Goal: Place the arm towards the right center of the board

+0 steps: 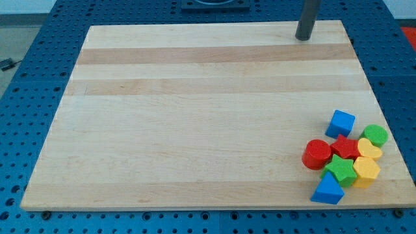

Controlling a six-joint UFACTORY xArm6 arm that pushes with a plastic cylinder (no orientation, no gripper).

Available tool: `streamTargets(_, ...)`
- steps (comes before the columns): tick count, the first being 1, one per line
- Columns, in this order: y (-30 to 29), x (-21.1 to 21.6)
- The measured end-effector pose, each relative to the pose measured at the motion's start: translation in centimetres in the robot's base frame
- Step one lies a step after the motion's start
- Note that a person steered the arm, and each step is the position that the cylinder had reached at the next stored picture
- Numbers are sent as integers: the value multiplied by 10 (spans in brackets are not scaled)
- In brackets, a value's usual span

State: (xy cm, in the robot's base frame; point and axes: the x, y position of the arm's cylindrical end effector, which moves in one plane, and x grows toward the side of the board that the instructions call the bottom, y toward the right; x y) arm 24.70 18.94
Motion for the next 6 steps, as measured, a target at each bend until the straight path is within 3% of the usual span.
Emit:
streamTargets(3, 10, 5)
streamTargets(4, 44, 36)
streamTargets(6, 53, 119)
